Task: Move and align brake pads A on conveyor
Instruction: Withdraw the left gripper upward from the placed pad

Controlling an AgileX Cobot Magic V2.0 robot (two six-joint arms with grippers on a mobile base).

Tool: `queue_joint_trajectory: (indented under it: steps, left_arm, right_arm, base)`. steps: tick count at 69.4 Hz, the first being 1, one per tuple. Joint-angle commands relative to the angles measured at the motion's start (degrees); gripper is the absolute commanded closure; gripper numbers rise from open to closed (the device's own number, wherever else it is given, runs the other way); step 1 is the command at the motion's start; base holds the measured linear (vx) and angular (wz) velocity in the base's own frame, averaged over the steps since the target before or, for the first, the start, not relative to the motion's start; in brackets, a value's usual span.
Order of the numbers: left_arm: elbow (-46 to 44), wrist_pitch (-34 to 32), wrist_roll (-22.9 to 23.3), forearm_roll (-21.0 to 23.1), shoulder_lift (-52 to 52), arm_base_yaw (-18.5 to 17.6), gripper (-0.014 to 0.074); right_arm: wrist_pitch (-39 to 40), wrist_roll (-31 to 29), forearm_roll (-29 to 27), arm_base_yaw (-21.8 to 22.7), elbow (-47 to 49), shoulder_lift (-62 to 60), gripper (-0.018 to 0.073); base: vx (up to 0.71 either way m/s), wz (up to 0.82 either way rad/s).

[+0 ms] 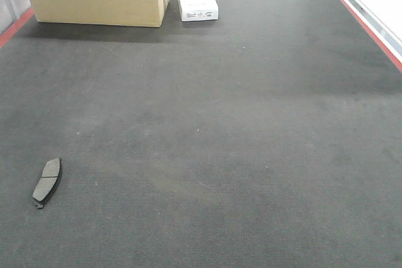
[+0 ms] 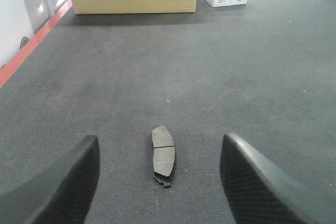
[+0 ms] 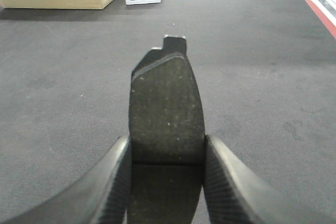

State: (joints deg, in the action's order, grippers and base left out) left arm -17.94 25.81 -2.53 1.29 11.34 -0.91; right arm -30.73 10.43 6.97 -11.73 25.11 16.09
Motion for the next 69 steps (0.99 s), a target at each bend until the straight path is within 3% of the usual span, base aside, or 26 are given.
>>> queue_joint_trajectory:
  steps: [1, 51, 60, 69]
  left_arm:
    - [-1.5, -3.8, 0.5, 0.4, 0.6, -0.2, 0.0132]
    - [-1.5, -3.8, 0.5, 0.4, 0.6, -0.2, 0.0132]
    - [-1.5, -3.8, 0.5, 0.4, 0.6, -0.2, 0.0132]
    - [-1.5, -3.8, 0.5, 0.4, 0.6, -0.2, 0.0132]
  right_arm:
    - [5.4, -0.2, 0.7, 0.3, 1.9, 0.5, 0.0566]
    - [5.8, 0.6, -0.5, 0.3, 2.7, 1.0, 0.0566]
    - [7.3, 0.6, 0.5, 0.3, 5.4, 7.9, 0.0566]
    - [3.4, 0.2, 0.6, 0.3, 11.1, 20.2, 0.0566]
  base:
    - [0.0, 0.0]
    - [0.0, 0.0]
    - [0.0, 0.0]
    - [0.0, 0.0]
